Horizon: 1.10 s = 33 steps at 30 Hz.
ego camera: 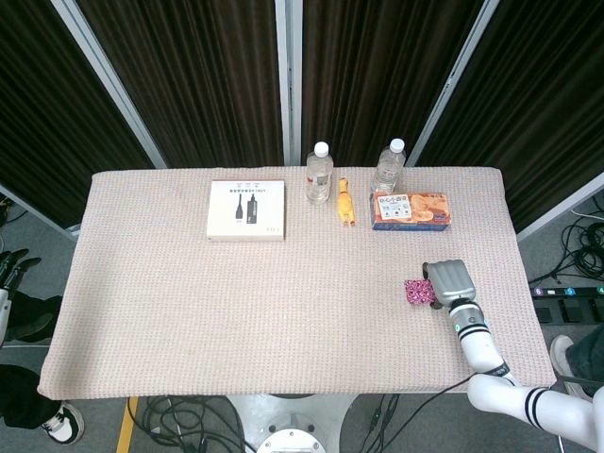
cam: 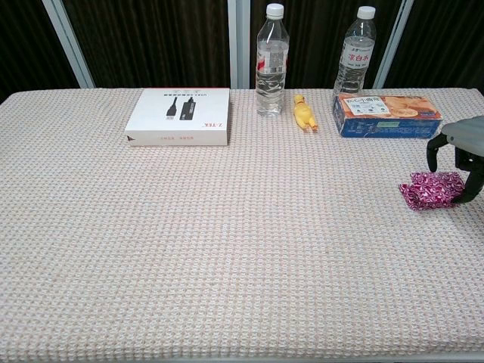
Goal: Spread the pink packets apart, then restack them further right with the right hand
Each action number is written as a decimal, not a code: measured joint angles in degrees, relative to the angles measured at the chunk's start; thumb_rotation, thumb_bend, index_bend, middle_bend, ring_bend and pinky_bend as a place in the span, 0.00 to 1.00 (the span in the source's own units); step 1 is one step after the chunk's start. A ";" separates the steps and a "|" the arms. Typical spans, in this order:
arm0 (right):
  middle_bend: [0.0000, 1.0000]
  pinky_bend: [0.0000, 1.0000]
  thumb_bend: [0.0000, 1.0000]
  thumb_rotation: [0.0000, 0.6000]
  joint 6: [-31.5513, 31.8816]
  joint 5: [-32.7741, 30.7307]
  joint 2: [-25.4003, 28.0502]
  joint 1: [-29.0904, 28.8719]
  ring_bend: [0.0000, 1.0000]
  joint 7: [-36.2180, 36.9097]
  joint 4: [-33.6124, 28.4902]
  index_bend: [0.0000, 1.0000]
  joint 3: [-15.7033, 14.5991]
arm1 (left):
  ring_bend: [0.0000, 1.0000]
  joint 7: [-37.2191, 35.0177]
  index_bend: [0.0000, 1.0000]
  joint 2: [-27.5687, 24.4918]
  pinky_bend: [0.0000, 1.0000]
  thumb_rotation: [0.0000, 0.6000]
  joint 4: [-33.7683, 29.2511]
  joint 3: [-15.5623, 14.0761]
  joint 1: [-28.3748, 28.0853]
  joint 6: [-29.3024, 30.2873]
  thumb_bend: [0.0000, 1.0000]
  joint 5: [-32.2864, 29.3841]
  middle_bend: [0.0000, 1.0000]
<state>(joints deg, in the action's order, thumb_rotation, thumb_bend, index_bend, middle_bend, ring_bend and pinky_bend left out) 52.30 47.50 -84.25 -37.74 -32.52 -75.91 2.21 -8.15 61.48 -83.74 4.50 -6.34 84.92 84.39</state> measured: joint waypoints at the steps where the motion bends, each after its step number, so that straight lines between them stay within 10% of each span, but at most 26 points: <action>1: 1.00 1.00 0.00 1.00 -0.27 0.04 -0.13 0.04 1.00 0.25 0.50 0.44 0.00 | 0.12 0.24 0.25 0.08 0.24 1.00 -0.03 0.01 -0.08 -0.18 0.00 -0.07 0.23; 33: 1.00 1.00 0.00 1.00 -4.67 0.95 -4.83 -0.39 1.00 1.27 7.81 0.41 1.32 | 0.12 -0.85 0.25 0.48 0.24 1.00 1.43 0.06 0.01 -0.81 0.00 -0.96 0.23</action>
<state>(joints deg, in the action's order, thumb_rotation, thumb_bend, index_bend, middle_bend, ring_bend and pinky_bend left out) 47.63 48.46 -89.08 -38.13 -31.25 -68.10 3.53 -8.99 61.96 -82.31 4.56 -6.33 84.11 83.42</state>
